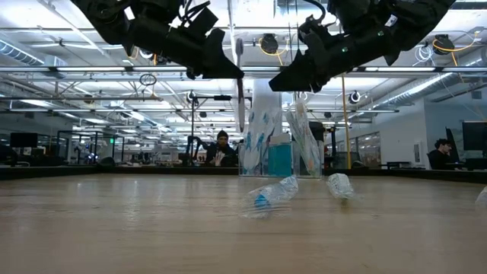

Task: Pick & Place toothbrushing station
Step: Put the violet toothbrush into the transparent organizer

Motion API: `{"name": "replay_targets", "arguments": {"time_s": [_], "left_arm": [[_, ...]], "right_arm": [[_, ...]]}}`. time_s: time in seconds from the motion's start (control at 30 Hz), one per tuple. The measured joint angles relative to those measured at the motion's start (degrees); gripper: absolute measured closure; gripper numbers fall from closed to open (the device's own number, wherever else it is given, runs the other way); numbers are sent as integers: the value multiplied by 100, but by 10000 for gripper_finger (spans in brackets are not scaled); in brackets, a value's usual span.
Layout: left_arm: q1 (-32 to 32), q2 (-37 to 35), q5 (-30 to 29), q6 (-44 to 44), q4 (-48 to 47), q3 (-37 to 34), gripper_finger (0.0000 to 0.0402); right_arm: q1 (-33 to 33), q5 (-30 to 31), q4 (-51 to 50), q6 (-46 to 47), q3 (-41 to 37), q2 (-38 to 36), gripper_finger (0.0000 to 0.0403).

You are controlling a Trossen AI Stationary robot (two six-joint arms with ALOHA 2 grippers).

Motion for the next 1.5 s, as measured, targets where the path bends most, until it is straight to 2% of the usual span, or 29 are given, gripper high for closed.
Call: {"name": "replay_targets", "arguments": {"time_s": [0.27, 0.6, 0.8, 1.13, 1.23, 1.3, 1.5], "left_arm": [[42, 0, -1, -173, -2, 0, 376], [403, 2, 2, -624, -233, 0, 376], [538, 2, 380, -608, -250, 0, 376], [819, 22, 449, -599, -248, 0, 376], [921, 107, 816, -580, -241, 0, 376], [971, 220, 984, -580, -93, 0, 376], [959, 583, 1004, -758, 633, -2, 376]], "right_arm": [[0, -2, -3, 193, 0, 0, 261], [7, -2, -48, 376, 0, 0, 261], [7, -2, -48, 453, 0, 0, 261], [-30, 7, 7, 453, -237, 0, 261], [-62, 20, 5, 453, -260, 2, 261], [-70, 24, 11, 453, -260, 2, 261], [-70, 22, 9, 453, -260, 2, 261]]}}
